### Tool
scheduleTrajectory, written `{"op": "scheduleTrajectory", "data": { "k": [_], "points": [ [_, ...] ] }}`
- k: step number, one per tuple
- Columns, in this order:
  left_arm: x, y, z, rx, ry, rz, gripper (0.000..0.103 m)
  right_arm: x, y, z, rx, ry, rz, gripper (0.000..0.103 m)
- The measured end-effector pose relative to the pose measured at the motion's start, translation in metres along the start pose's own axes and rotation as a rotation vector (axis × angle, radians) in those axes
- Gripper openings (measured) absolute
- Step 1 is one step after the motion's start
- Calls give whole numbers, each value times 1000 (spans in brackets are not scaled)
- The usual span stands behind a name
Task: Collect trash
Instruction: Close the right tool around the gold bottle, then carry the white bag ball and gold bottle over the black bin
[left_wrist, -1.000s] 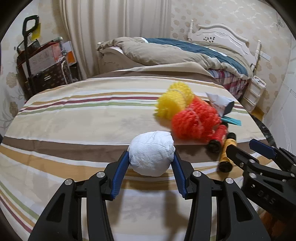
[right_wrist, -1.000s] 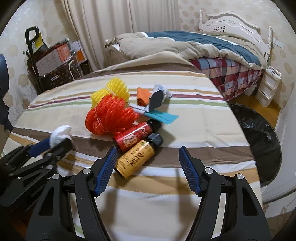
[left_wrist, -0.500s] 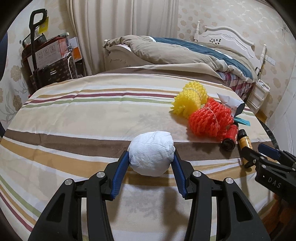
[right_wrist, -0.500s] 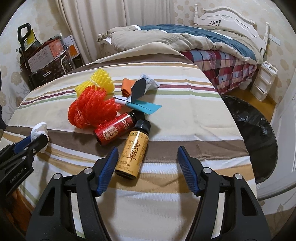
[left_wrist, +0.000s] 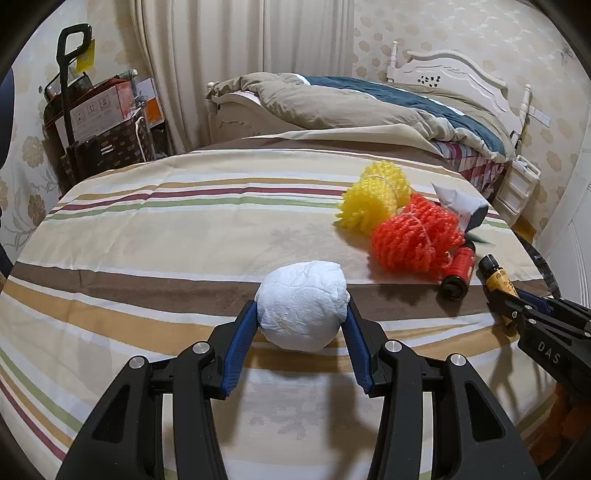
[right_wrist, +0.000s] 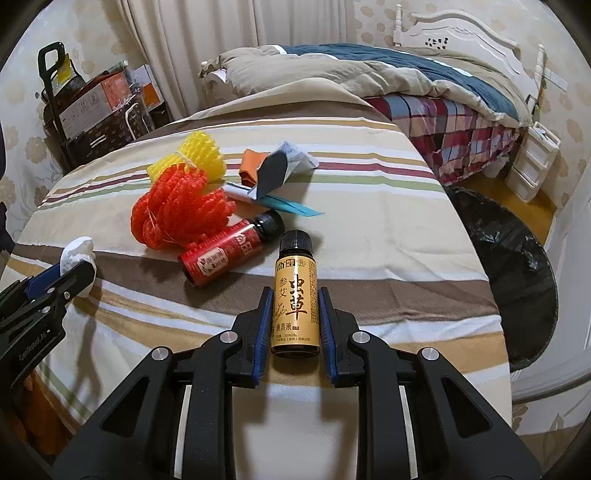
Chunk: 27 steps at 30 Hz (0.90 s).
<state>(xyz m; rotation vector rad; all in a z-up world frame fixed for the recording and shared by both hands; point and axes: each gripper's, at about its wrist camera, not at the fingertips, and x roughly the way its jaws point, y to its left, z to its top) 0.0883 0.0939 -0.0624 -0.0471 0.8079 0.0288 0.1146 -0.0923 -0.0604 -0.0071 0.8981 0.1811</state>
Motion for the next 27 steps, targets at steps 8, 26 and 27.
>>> {"op": "scheduleTrajectory", "data": {
  "k": [8,26,27],
  "points": [
    [-4,-15,-2,18,-8,-25,48,-11,-15,-9,28,-20,-1,23],
    [-17,-99,9,113,-61,-162,48,-46,-89,-16,147,-117,-75,23],
    [-17,-105,8,120,-64,-167,48,-48,-95,-16,155,-123,-82,23]
  ]
}}
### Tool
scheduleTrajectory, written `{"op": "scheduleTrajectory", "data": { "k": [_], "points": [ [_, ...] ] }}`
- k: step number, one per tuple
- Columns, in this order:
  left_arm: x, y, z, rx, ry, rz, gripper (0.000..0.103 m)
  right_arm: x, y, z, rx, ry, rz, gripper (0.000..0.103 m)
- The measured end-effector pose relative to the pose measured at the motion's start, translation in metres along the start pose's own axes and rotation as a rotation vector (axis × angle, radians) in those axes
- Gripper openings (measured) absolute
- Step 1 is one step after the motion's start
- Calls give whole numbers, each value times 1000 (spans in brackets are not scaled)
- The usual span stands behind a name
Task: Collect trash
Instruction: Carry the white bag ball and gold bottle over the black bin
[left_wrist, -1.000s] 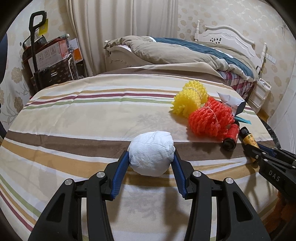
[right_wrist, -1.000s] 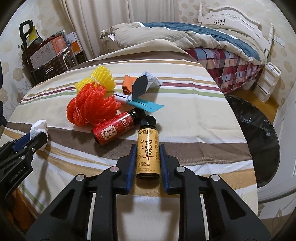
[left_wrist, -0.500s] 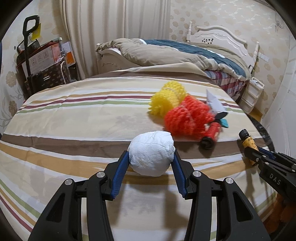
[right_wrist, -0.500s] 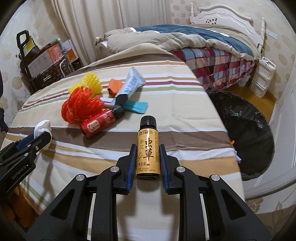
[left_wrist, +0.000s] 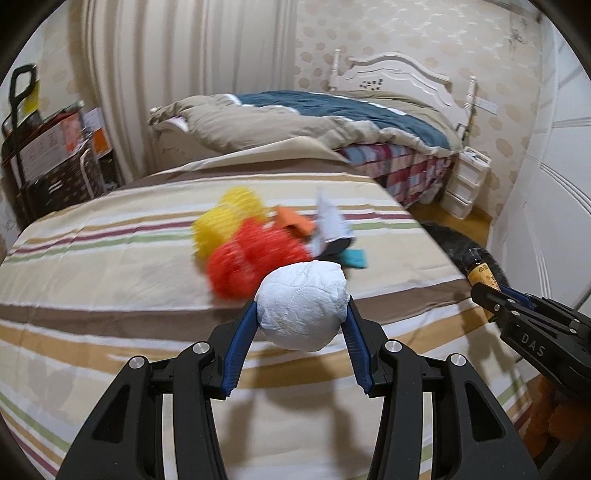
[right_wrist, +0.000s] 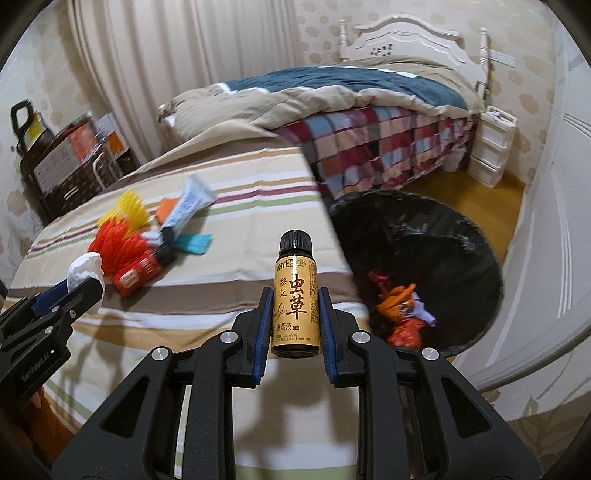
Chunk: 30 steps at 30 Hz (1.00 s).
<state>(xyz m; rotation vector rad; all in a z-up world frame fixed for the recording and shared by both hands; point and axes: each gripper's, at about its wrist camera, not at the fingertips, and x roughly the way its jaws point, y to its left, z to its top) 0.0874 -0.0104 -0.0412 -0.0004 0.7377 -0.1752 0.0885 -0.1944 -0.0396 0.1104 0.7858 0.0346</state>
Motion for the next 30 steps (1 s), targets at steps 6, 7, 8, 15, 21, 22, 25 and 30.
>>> {"op": "scheduleTrajectory", "data": {
  "k": [6,7,8,15,21,22,25,30],
  "points": [
    [11,-41,12,50,-6,-50,48,-3,-34,9,36,-37,-53,23],
    [12,-46,13,56,-7,-54,48,-3,-39,11,40,-41,-60,23],
    [14,-51,16,63,-9,-59,48,-3,-44,12,46,-46,-67,23],
    [30,-96,29,120,-18,-102,48,3,-81,22,86,-62,-97,23],
    [48,-127,38,157,-12,-115,48,10,-105,26,114,-67,-110,23],
    [52,-132,38,162,-8,-115,48,11,-108,27,117,-67,-111,23],
    [63,-143,40,175,4,-112,48,16,-117,28,125,-64,-112,23],
    [79,-156,44,187,25,-106,48,27,-128,28,138,-48,-111,23]
  ]
}}
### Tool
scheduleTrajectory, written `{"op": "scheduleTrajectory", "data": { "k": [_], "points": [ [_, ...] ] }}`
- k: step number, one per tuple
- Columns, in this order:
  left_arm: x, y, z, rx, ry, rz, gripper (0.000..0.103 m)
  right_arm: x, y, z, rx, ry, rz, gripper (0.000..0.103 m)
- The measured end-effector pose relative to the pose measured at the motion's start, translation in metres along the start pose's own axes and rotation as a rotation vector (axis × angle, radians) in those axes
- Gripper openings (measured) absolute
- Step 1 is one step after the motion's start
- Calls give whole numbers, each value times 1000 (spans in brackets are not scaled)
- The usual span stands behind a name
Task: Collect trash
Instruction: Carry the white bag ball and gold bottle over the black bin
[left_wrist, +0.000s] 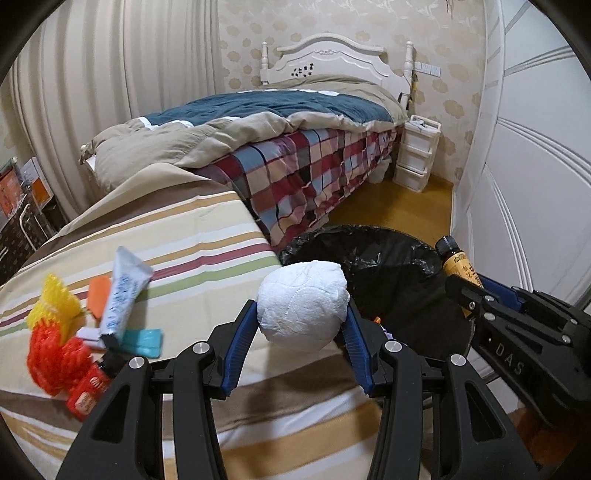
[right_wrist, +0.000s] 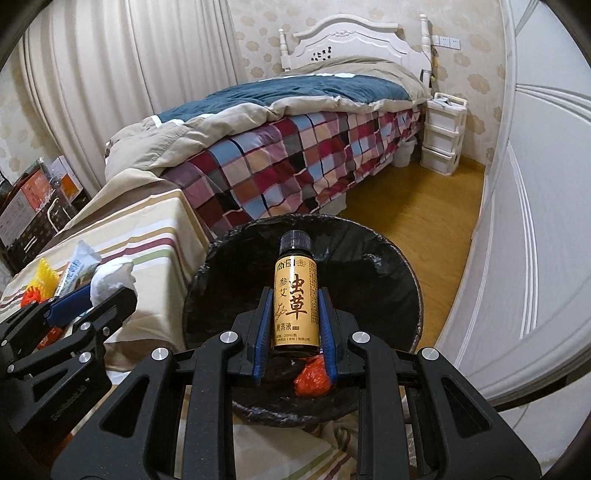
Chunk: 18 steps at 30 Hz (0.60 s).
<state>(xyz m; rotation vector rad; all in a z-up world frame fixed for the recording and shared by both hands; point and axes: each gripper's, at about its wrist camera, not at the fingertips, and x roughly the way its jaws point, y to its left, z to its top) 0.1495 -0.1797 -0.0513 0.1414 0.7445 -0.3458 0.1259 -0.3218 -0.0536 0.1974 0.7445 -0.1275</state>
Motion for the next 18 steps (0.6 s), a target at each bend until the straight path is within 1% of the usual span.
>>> {"op": "scheduleTrajectory", "data": {
  "k": [8,13,16,18],
  "points": [
    [18,-16,13,32,12,8,48,14,-11,3,13,17,-5,23],
    [26,-21,15,47,19,21,48,19,-18,5,29,19,-9,23],
    [30,-20,15,39,30,25,49,20,-19,6,33,18,-12,23],
    [30,-17,14,26,35,22,52,20,-20,7,31,16,-12,24]
  ]
}}
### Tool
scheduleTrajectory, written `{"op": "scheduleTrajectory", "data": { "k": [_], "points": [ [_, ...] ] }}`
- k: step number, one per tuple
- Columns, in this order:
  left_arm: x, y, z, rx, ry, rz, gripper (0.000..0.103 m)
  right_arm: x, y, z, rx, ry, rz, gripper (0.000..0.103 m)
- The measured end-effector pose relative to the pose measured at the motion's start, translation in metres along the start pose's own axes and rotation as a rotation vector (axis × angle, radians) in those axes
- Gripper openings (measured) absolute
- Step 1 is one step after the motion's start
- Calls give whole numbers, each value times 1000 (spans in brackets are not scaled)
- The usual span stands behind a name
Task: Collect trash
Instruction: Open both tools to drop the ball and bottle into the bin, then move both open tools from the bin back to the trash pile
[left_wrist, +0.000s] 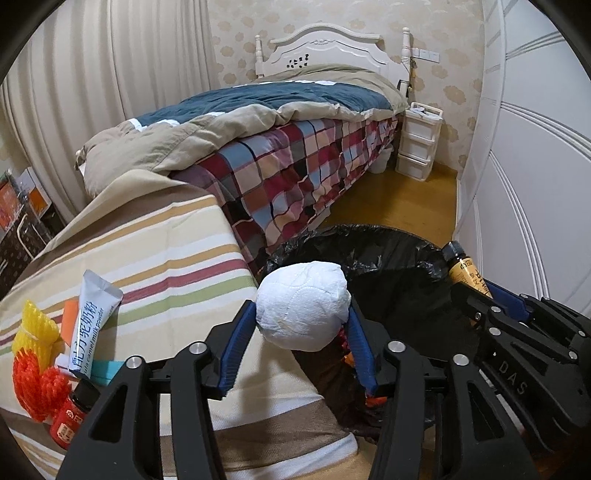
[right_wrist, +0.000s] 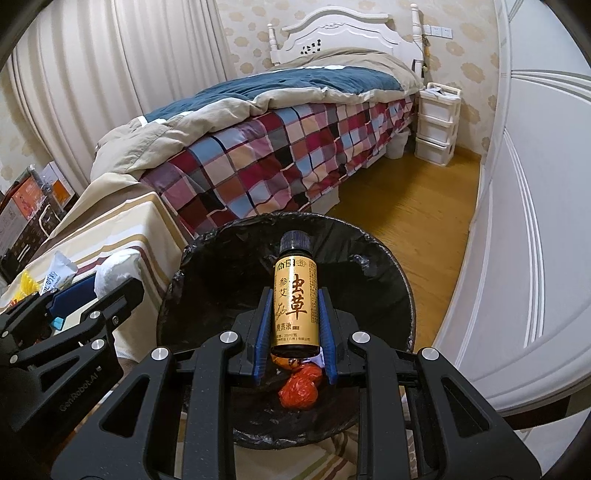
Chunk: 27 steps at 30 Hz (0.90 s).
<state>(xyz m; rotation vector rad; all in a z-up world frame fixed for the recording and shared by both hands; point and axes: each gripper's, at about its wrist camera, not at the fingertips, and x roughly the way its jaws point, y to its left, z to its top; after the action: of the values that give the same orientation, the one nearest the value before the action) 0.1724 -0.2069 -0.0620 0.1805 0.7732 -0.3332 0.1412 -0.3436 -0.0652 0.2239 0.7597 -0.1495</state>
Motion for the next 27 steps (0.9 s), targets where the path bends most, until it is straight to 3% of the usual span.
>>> {"op": "scheduleTrajectory", "data": {
  "k": [2,4,8,13,27],
  "points": [
    [-1,2,0,-11,-3,-3,59,-1,-2,0,2,-11,-2,31],
    [-3,4,-1,-16,-11,-3,68,-1,-4,-1,7,-20,-13,44],
    [-8,6,-3,-15,-30,7,75,-5,-5,-3,9,-27,-27,45],
    [-17,15,-8,-22,-41,21,78,-11,-3,-6,17,-29,-40,53],
    [-52,64,-32,-96,-47,73,79,-31,29,-20,14,-30,-10,59]
  ]
}}
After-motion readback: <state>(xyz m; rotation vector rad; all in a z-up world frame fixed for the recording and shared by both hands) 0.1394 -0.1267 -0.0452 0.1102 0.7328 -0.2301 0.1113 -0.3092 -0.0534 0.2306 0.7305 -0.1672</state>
